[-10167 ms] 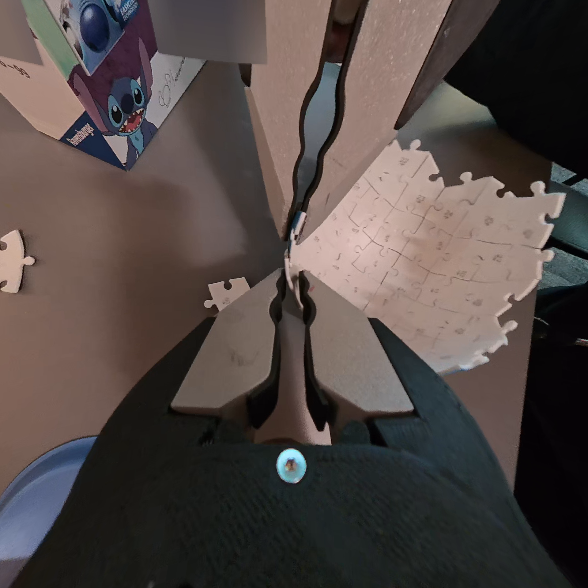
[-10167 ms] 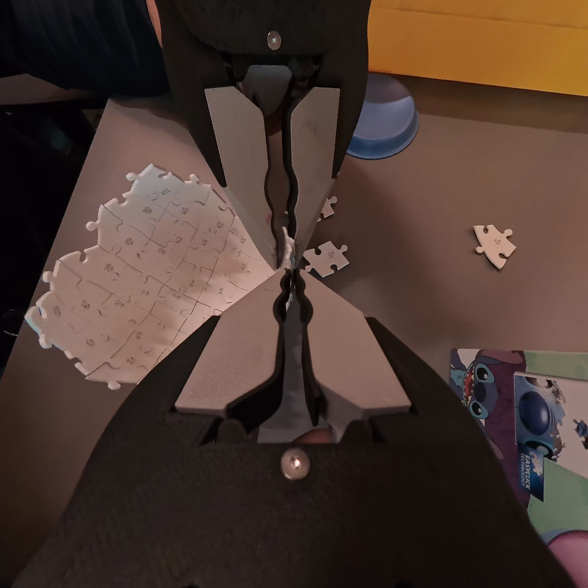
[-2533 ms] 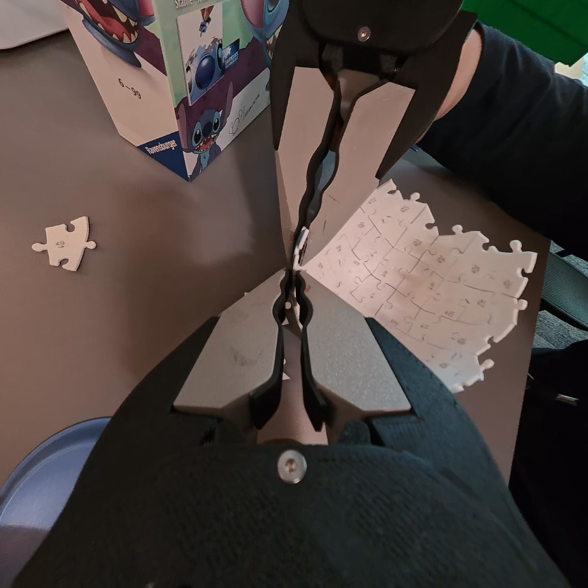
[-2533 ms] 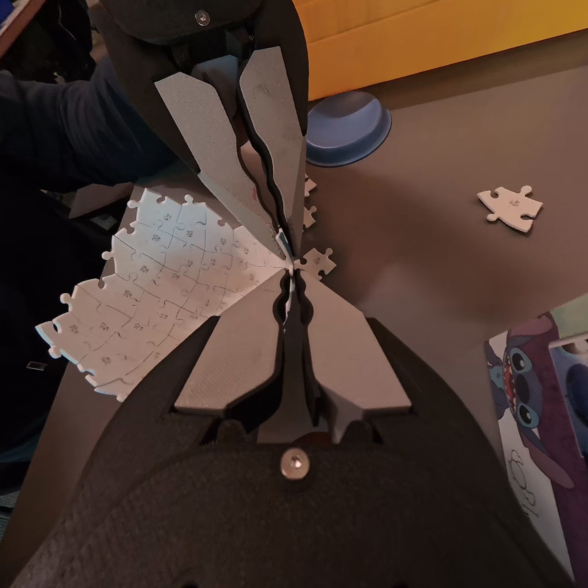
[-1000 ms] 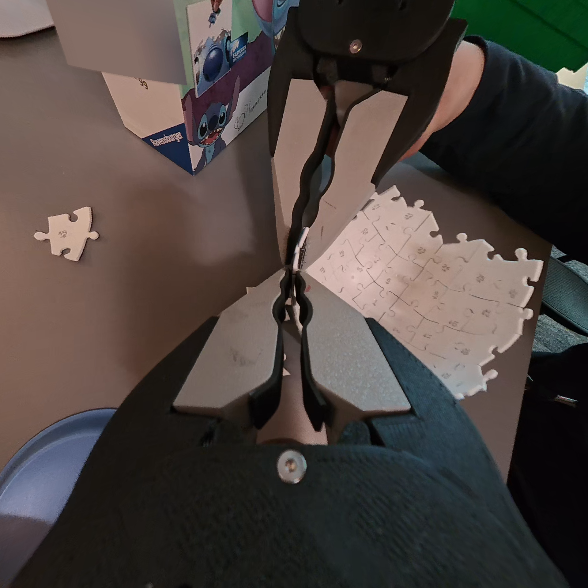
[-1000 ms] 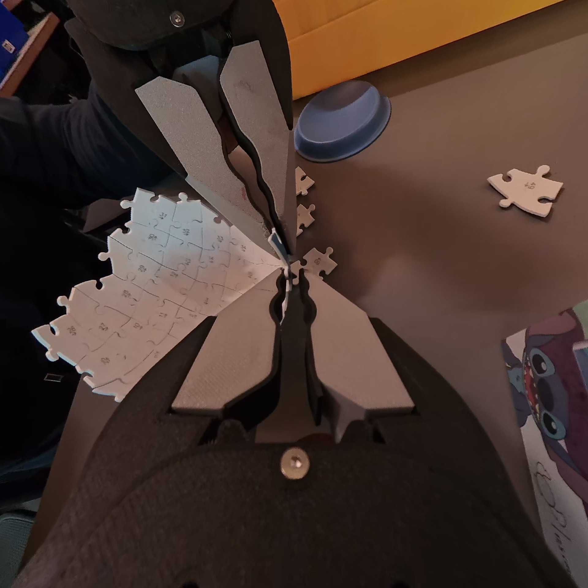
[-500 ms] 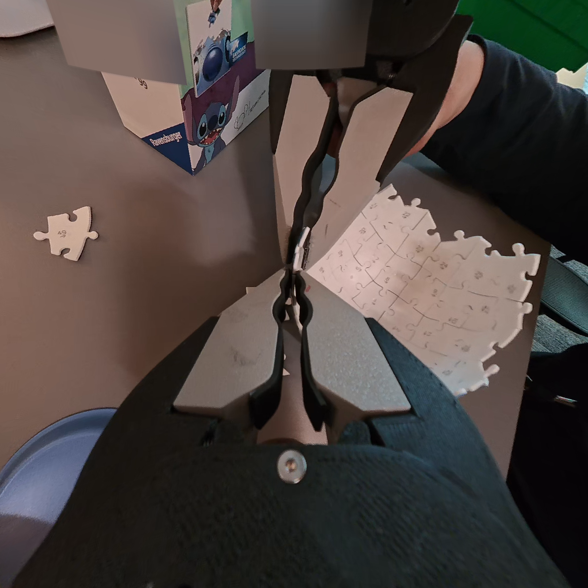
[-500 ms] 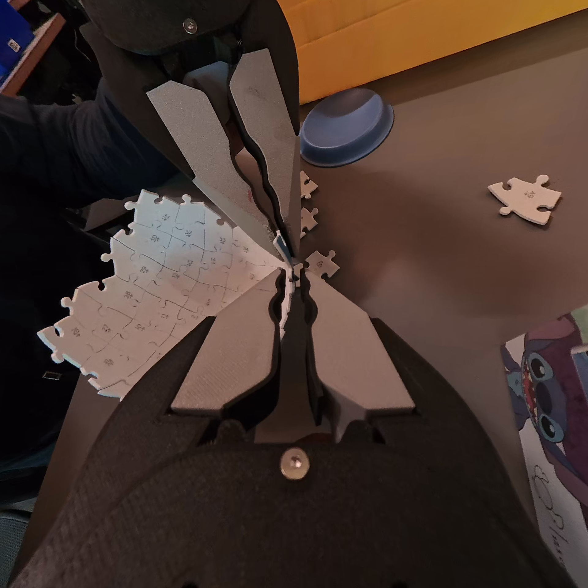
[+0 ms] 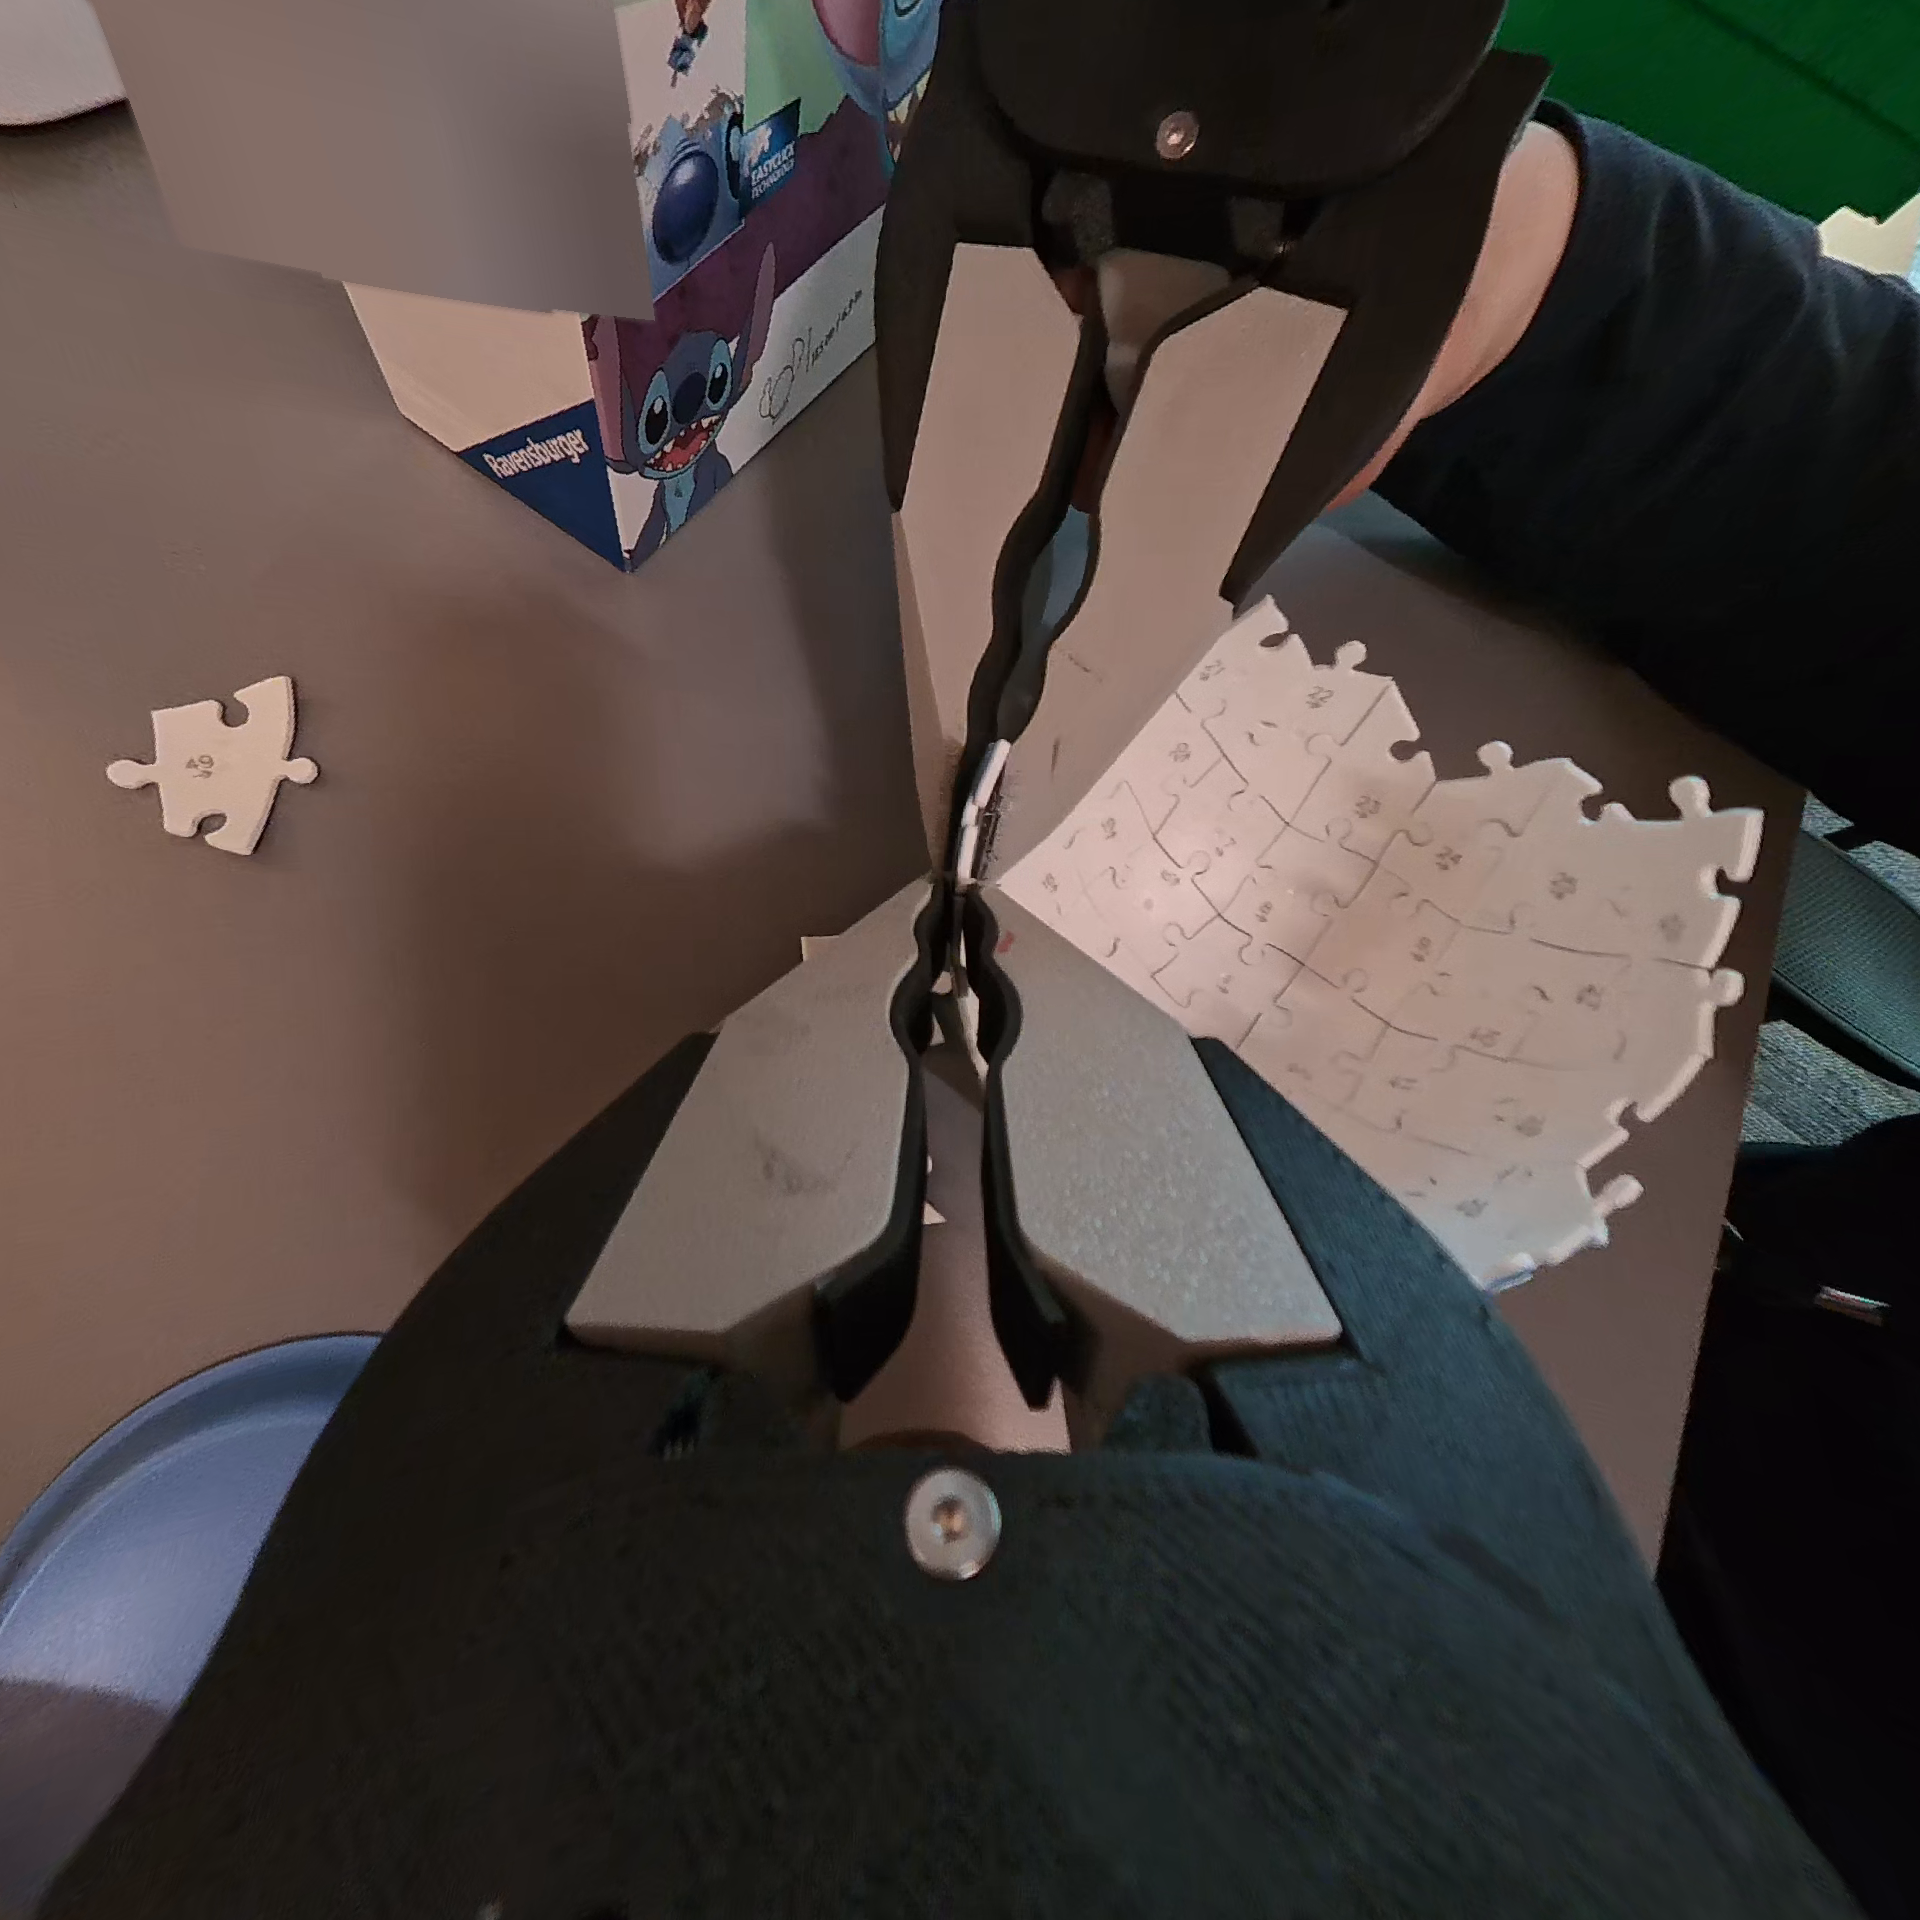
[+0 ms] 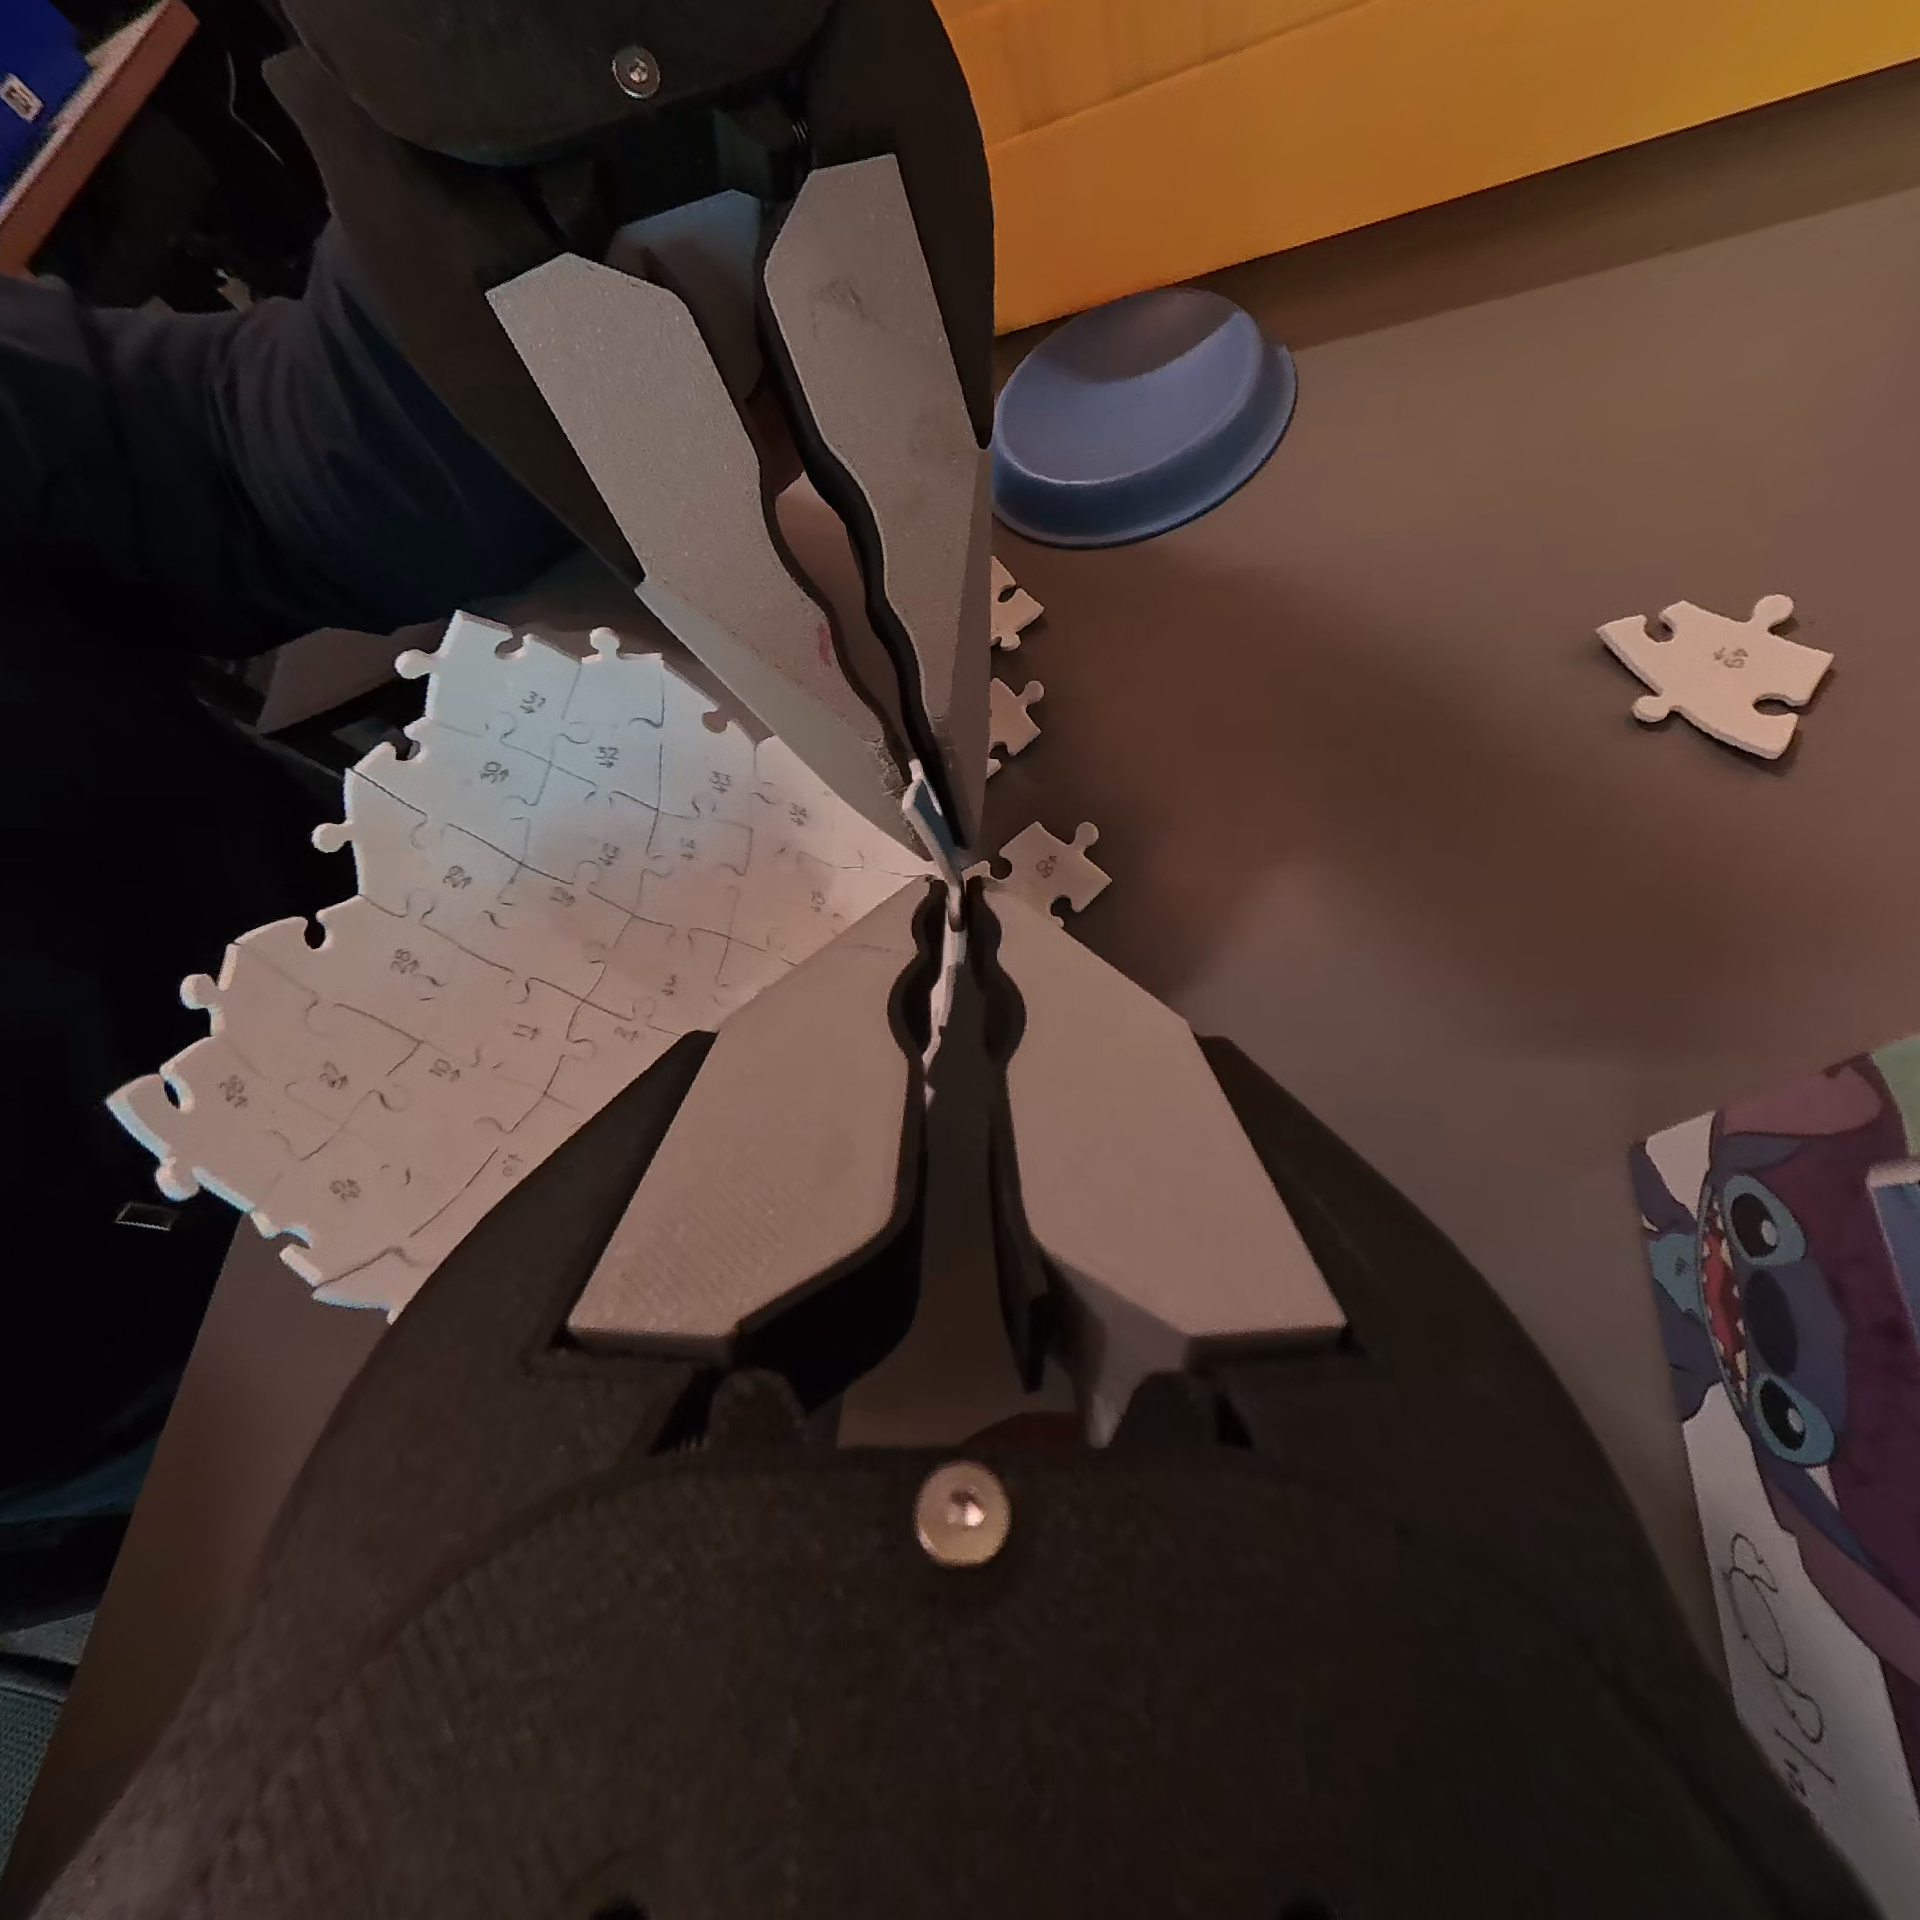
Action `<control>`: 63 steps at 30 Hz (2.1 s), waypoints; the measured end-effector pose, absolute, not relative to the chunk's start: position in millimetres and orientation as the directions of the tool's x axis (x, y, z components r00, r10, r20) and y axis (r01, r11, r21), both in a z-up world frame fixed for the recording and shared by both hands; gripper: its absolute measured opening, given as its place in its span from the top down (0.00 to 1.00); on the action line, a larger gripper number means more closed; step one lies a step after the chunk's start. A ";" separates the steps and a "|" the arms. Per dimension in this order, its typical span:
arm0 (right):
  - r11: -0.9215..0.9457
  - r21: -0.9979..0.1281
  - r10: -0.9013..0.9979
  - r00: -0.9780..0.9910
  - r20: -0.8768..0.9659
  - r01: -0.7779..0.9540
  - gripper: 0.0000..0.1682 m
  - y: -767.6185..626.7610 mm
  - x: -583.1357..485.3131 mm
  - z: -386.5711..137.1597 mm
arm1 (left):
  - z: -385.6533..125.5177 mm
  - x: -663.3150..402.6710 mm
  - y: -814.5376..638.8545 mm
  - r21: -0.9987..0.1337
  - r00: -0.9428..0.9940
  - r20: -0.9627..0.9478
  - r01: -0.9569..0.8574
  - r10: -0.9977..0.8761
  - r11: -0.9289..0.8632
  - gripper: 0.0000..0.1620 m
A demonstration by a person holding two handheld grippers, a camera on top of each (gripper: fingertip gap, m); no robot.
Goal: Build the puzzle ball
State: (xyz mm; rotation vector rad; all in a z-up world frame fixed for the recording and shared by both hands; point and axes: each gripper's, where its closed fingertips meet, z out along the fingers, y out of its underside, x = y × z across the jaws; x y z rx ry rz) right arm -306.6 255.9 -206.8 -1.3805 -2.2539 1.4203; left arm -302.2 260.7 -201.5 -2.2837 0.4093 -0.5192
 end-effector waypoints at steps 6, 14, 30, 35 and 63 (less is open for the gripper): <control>0.140 -0.771 0.751 -0.574 -0.326 0.621 1.00 255.4 -306.3 -207.3 | -201.4 -302.0 260.5 -0.729 0.865 0.248 -0.131 -0.437 -0.672 1.00; 0.186 -0.771 0.747 -0.597 -0.292 0.609 1.00 253.8 -303.4 -208.8 | -202.7 -300.3 259.3 -0.725 0.861 0.251 -0.136 -0.443 -0.675 1.00; 0.146 -0.773 0.753 -0.576 -0.318 0.618 0.92 259.3 -302.1 -203.4 | -202.7 -301.2 258.9 -0.729 0.863 0.242 -0.140 -0.444 -0.670 1.00; 0.131 -0.784 0.748 -0.579 -0.323 0.607 0.94 263.3 -298.8 -197.5 | -202.3 -301.3 259.0 -0.731 0.862 0.245 -0.137 -0.444 -0.669 1.00; 0.154 -0.800 0.745 -0.599 -0.292 0.581 0.90 263.2 -293.6 -184.3 | -198.9 -298.1 254.5 -0.743 0.856 0.229 -0.154 -0.463 -0.651 1.00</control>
